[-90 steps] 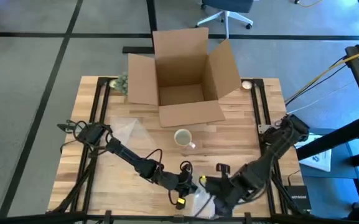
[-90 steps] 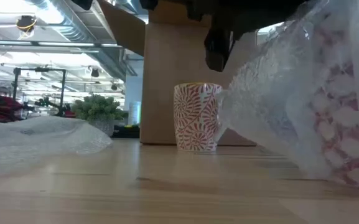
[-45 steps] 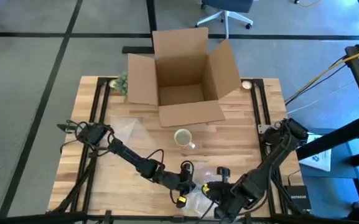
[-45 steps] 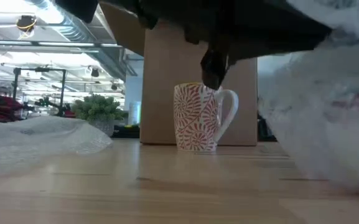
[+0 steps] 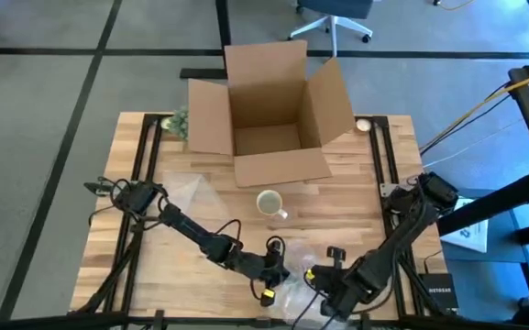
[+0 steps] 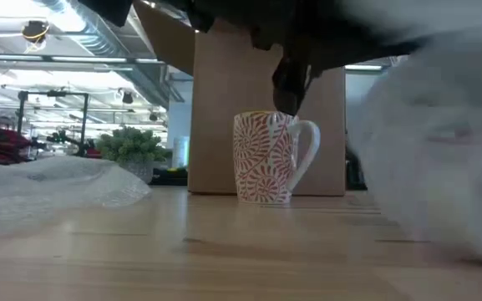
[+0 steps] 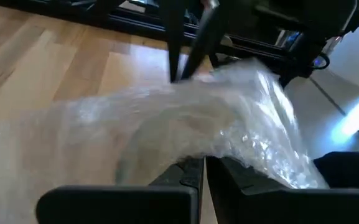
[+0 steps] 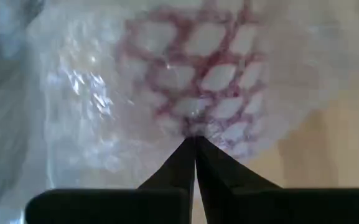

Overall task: Wrap mug
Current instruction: Wrap the red mug with transparent bubble wrap

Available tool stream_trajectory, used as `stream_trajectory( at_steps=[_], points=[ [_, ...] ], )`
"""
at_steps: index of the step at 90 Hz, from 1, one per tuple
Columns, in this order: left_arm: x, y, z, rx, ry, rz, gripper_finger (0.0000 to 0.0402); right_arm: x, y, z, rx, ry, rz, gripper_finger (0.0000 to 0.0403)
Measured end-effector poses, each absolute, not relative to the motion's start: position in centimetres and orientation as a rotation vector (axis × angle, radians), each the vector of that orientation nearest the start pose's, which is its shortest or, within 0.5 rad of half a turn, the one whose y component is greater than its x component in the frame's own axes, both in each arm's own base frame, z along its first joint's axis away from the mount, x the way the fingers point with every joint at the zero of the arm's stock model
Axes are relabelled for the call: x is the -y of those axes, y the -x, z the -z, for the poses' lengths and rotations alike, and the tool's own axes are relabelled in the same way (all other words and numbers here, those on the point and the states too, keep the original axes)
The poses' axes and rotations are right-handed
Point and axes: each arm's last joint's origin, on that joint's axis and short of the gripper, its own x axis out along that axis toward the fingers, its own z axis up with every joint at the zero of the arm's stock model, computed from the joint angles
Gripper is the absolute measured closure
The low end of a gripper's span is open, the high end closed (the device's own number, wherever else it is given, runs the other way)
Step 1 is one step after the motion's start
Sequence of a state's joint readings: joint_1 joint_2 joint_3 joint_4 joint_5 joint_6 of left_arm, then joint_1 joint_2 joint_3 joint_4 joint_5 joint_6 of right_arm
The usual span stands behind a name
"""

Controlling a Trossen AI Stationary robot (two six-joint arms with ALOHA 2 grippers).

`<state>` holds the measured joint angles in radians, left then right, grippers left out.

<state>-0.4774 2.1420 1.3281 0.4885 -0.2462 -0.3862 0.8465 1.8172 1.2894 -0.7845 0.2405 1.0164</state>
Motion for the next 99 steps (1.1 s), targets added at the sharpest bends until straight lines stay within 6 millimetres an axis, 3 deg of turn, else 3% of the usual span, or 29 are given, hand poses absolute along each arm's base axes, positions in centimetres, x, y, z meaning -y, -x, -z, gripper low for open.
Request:
stream_trajectory(
  at_steps=[31,43,66,83,99],
  points=[
    [20.7,-42.3,-16.8,-0.346,0.289,0.174,0.0401,-24.5,-23.1,-16.0,-1.134,-0.169,0.187,0.0403],
    [20.0,-43.3,-17.8,-0.371,0.256,0.148,0.0401,-24.4,-23.5,-15.9,-1.105,-0.166,0.170,0.0403],
    [16.7,-45.3,-19.0,-0.350,0.282,0.062,0.0401,-24.9,-24.0,-16.1,-1.069,-0.160,0.089,0.0403],
    [15.4,-45.7,-18.8,-0.389,0.296,0.083,0.0401,-24.4,-23.7,-16.0,-1.056,-0.115,0.172,0.0403],
    [15.0,-45.8,-18.7,-0.395,0.292,0.075,0.0401,-23.8,-23.3,-14.5,-1.001,-0.179,0.228,0.0403]
  ],
)
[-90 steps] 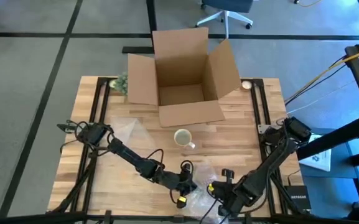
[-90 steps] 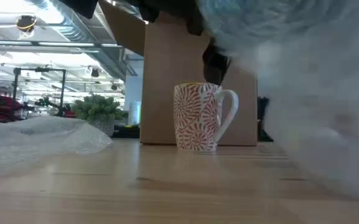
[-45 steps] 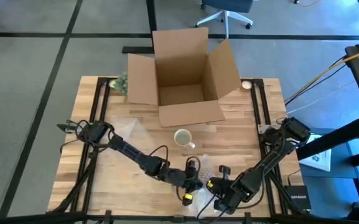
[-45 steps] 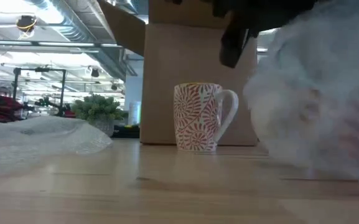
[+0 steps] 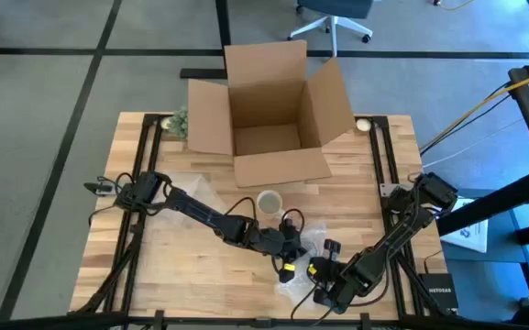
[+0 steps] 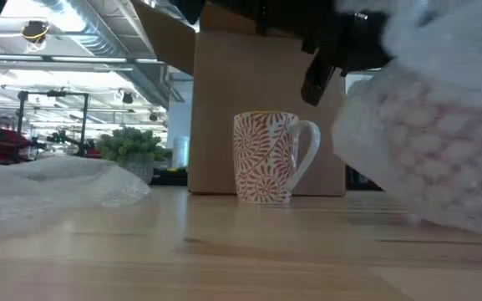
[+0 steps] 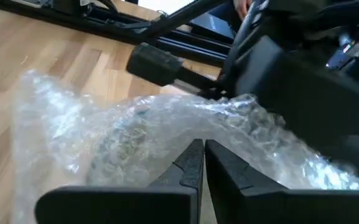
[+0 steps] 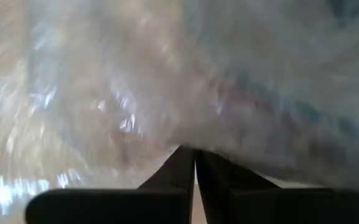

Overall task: Wrap mug
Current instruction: Wrap the red mug with transparent bubble wrap

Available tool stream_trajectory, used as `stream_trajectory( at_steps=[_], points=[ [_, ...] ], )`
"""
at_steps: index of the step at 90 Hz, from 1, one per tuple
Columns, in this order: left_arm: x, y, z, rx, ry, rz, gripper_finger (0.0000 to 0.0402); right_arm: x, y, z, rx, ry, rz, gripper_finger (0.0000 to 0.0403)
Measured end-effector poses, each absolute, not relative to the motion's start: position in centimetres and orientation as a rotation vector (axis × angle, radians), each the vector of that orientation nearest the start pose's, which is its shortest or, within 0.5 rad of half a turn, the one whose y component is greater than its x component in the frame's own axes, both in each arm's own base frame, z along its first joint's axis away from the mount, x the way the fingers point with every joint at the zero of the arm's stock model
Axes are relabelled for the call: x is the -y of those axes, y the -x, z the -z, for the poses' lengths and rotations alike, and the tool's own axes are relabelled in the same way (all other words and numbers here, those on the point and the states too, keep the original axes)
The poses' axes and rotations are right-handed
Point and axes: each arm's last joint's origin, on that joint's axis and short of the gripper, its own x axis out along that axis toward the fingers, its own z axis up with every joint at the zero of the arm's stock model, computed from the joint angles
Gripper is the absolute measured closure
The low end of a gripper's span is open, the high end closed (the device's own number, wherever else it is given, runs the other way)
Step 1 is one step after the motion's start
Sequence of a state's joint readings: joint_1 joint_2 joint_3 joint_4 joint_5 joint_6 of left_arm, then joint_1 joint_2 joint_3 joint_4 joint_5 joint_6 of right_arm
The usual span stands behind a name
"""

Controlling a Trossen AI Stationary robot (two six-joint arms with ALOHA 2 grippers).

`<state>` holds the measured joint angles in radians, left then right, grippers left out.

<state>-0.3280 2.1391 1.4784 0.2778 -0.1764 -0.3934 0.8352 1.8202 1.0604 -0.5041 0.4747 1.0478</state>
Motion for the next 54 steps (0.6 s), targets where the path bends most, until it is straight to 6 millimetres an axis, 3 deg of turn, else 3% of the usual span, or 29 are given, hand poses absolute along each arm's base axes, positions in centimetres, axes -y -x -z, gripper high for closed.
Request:
stream_trajectory(
  at_steps=[17,27,44,54],
  points=[
    [14.8,-45.8,-18.6,-0.402,0.280,0.072,0.0401,-23.3,-23.0,-12.7,-0.915,-0.264,0.211,0.0403],
    [14.7,-45.8,-18.5,-0.415,0.276,0.067,0.0401,-23.0,-22.9,-12.4,-0.949,-0.266,0.205,0.0403],
    [14.6,-45.7,-18.2,-0.446,0.271,0.058,0.0401,-22.5,-21.4,-15.8,-1.102,-0.254,0.160,0.0403],
    [14.6,-45.6,-18.2,-0.451,0.270,0.058,0.0401,-21.2,-20.5,-16.5,-1.147,-0.186,0.220,0.0403]
  ],
)
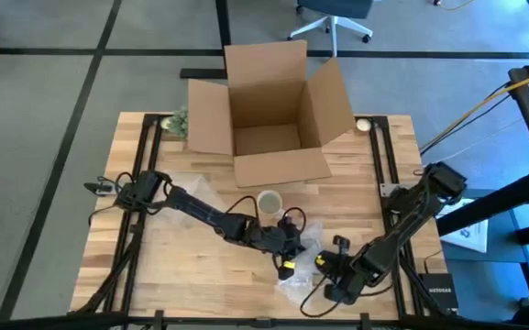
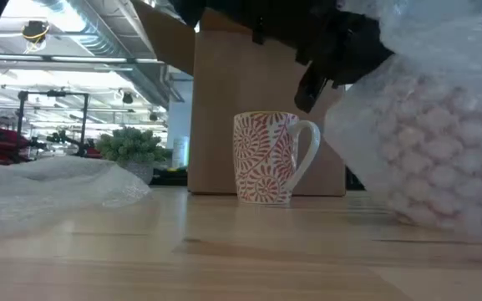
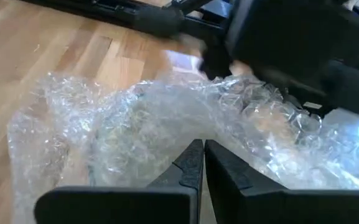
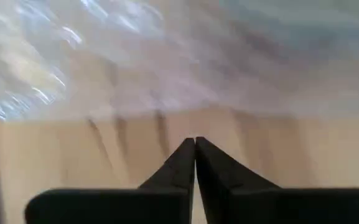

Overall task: Wrap mug
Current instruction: Wrap the red mug with transparent bubble wrap

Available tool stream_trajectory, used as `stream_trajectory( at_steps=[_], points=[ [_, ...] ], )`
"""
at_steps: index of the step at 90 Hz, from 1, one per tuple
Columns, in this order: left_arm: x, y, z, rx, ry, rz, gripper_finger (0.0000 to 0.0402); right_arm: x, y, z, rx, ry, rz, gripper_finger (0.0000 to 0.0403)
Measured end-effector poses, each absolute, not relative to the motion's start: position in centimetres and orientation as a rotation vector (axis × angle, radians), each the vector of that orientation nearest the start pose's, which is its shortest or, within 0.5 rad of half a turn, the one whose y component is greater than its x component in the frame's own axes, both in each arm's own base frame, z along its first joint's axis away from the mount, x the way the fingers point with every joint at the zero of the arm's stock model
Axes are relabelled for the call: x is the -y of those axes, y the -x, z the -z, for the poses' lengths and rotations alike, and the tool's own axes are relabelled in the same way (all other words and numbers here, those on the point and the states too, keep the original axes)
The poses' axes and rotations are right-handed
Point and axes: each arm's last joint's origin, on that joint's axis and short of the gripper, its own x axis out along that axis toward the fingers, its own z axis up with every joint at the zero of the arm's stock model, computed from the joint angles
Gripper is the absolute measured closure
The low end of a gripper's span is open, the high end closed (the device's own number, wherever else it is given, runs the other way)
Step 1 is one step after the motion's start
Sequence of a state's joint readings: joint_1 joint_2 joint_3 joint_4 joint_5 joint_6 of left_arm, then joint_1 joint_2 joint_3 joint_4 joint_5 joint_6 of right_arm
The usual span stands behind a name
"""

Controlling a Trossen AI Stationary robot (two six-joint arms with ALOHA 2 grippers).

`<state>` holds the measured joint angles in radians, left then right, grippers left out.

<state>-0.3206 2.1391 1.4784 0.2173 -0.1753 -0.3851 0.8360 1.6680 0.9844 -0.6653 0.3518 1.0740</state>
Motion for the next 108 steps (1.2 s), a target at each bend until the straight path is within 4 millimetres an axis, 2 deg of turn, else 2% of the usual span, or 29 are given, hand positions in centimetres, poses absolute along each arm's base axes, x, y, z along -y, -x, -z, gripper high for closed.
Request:
stream_trajectory(
  at_steps=[8,24,46,54,67,75,82,96,108],
  points=[
    [14.6,-45.6,-18.2,-0.451,0.270,0.057,0.0401,-20.2,-20.8,-16.0,-1.123,-0.154,0.267,0.0403],
    [14.7,-45.6,-18.2,-0.455,0.271,0.068,0.0401,-19.6,-22.4,-14.2,-1.001,-0.237,0.175,0.0403],
    [15.5,-45.2,-18.0,-0.488,0.287,0.096,0.0401,-19.8,-22.7,-14.0,-0.940,-0.294,0.131,0.0403],
    [16.0,-45.0,-18.0,-0.495,0.285,0.105,0.0401,-19.7,-22.5,-15.4,-1.025,-0.277,0.124,0.0403],
    [16.3,-44.8,-17.9,-0.518,0.279,0.110,0.0401,-19.7,-22.0,-20.7,-1.149,-0.268,0.077,0.0403],
    [16.4,-44.8,-17.8,-0.522,0.276,0.107,0.0401,-19.7,-22.1,-23.8,-1.087,-0.248,0.095,0.0403],
    [16.4,-44.8,-17.8,-0.522,0.277,0.107,0.0401,-19.7,-22.7,-25.6,-0.959,-0.210,0.128,0.0403],
    [16.4,-44.7,-17.8,-0.523,0.276,0.106,0.0401,-19.6,-24.0,-26.6,-0.826,-0.177,0.132,0.0403],
    [16.4,-44.8,-17.8,-0.523,0.276,0.105,0.0401,-19.6,-25.1,-25.3,-0.878,-0.176,0.138,0.0403]
  ],
)
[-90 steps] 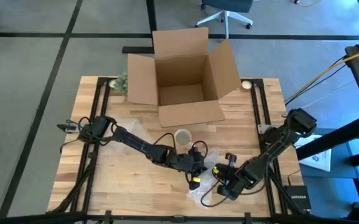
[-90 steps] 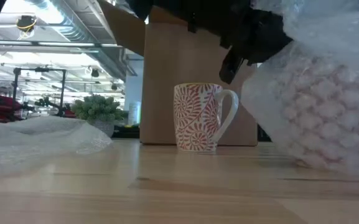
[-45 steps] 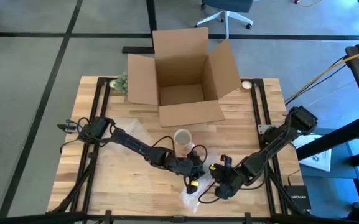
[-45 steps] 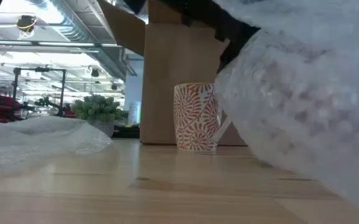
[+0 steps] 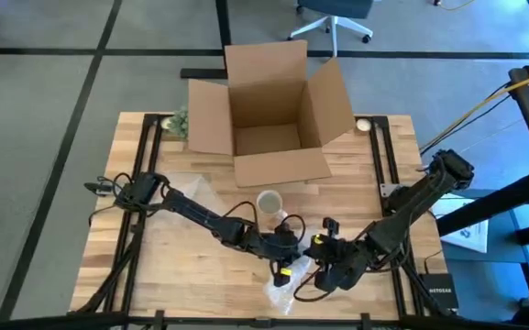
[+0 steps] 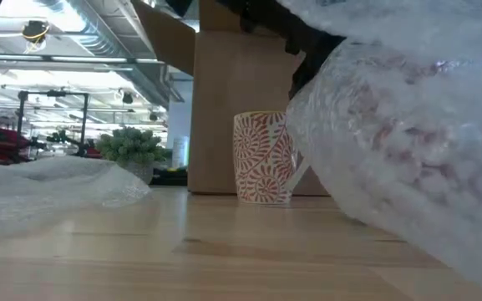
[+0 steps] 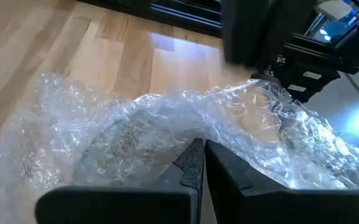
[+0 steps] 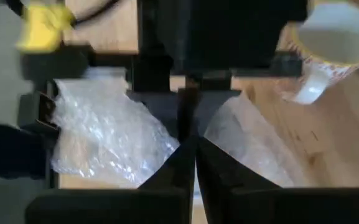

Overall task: Wrap mug
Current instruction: Wrap the red mug with transparent bubble wrap

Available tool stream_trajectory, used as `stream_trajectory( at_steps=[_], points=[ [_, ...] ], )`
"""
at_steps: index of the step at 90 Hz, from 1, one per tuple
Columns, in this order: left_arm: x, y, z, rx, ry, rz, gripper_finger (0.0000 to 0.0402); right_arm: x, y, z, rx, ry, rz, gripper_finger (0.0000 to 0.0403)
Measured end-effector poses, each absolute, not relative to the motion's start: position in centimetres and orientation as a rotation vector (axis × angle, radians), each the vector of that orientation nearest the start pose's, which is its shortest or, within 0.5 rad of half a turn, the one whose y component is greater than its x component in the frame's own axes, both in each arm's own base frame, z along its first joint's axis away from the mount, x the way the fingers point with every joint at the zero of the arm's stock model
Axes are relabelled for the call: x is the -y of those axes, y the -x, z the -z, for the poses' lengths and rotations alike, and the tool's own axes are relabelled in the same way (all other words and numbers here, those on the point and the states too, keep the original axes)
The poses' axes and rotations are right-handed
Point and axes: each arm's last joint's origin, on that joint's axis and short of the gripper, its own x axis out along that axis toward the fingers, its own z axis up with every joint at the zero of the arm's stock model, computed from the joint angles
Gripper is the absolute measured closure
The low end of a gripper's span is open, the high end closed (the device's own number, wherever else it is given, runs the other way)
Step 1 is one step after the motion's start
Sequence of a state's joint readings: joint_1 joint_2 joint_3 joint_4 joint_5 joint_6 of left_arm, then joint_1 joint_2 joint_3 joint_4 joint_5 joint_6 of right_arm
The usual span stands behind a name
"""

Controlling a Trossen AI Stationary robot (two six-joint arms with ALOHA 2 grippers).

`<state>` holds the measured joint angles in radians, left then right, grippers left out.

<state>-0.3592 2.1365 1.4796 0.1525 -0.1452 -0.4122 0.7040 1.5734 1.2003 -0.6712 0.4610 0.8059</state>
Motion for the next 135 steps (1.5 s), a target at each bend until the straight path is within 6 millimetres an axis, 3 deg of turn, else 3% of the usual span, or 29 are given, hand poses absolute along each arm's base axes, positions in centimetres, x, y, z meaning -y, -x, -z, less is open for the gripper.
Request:
stream_trajectory(
  at_steps=[13,29,43,69,79,90,98,109,119,135],
  points=[
    [16.3,-44.7,-17.6,-0.533,0.273,0.101,0.0401,-19.6,-26.5,-22.8,-0.984,-0.166,0.146,0.0403],
    [16.3,-44.5,-17.8,-0.541,0.281,0.102,0.0401,-19.2,-27.4,-21.4,-1.032,-0.153,0.175,0.0403],
    [16.1,-43.7,-19.3,-0.577,0.268,0.100,0.0401,-19.1,-27.5,-21.1,-1.067,-0.154,0.148,0.0403],
    [15.3,-40.7,-23.9,-0.665,0.238,0.068,0.0401,-19.1,-27.4,-20.7,-1.101,-0.158,0.139,0.0403],
    [16.3,-38.7,-25.6,-0.711,0.248,0.078,0.0401,-19.1,-27.5,-20.7,-1.098,-0.158,0.140,0.0403],
    [19.7,-37.0,-25.5,-0.733,0.221,0.149,0.0401,-19.1,-27.5,-20.7,-1.095,-0.155,0.141,0.0403],
    [22.1,-37.0,-23.4,-0.742,0.193,0.180,0.0401,-19.1,-27.5,-20.7,-1.094,-0.153,0.142,0.0403],
    [23.5,-39.1,-21.0,-0.604,0.180,0.229,0.0401,-19.0,-27.5,-20.7,-1.084,-0.149,0.148,0.0403],
    [22.4,-40.7,-22.5,-0.437,0.202,0.208,0.0401,-19.0,-27.5,-20.8,-1.078,-0.146,0.151,0.0403],
    [19.3,-41.9,-22.5,-0.441,0.146,0.084,0.0401,-19.1,-27.5,-20.8,-1.077,-0.145,0.151,0.0403]
  ],
)
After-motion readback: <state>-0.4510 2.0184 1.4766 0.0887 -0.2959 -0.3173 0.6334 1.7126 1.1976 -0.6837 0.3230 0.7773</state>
